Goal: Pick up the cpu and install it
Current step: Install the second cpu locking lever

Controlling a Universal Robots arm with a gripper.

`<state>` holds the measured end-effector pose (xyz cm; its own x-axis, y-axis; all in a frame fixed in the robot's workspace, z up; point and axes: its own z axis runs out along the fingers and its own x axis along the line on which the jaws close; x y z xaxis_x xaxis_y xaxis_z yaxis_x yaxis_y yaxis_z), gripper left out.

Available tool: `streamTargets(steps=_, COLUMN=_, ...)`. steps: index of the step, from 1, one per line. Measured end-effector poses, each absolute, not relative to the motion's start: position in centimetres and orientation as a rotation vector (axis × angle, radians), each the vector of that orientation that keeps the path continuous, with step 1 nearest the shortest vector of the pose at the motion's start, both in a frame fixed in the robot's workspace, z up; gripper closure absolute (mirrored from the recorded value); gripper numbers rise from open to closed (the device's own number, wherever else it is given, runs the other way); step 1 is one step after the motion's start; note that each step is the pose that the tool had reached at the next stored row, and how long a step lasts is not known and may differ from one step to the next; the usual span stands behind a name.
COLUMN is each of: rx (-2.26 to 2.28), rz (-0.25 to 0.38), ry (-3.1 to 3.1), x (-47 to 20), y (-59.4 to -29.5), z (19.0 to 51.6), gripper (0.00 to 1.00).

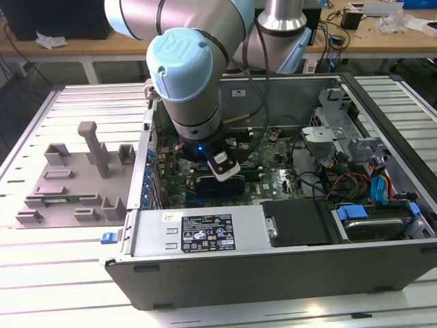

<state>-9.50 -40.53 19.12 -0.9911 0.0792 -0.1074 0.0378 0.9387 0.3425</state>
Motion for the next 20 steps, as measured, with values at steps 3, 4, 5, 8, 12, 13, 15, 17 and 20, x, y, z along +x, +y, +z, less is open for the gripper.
streamTargets(steps=3, rx=0.091, rz=0.519, ry=2.975, x=-9.5, y=-40.5, z=19.3, gripper=0.89)
streamTargets(steps=4, rx=0.091, rz=0.513, ry=2.976, x=-9.5, y=-40.5, z=19.4, gripper=0.89)
streamTargets(steps=5, rx=0.091, rz=0.505, ry=2.977, x=-9.5, y=-40.5, z=19.8, gripper=0.89)
streamTargets(steps=8, rx=0.093, rz=0.487, ry=2.979, x=-9.5, y=-40.5, z=20.6, gripper=0.89)
streamTargets(steps=12, rx=0.102, rz=0.402, ry=2.994, x=-9.4, y=-40.5, z=21.5, gripper=0.89)
streamTargets(steps=13, rx=0.104, rz=0.388, ry=2.995, x=-9.3, y=-40.5, z=21.5, gripper=0.89)
streamTargets(steps=15, rx=0.112, rz=0.375, ry=2.996, x=-8.9, y=-40.5, z=21.5, gripper=0.89)
streamTargets(steps=17, rx=0.118, rz=0.366, ry=2.997, x=-8.0, y=-40.5, z=21.5, gripper=0.89)
streamTargets(steps=20, rx=0.121, rz=0.359, ry=2.997, x=-6.7, y=-40.4, z=21.5, gripper=0.89)
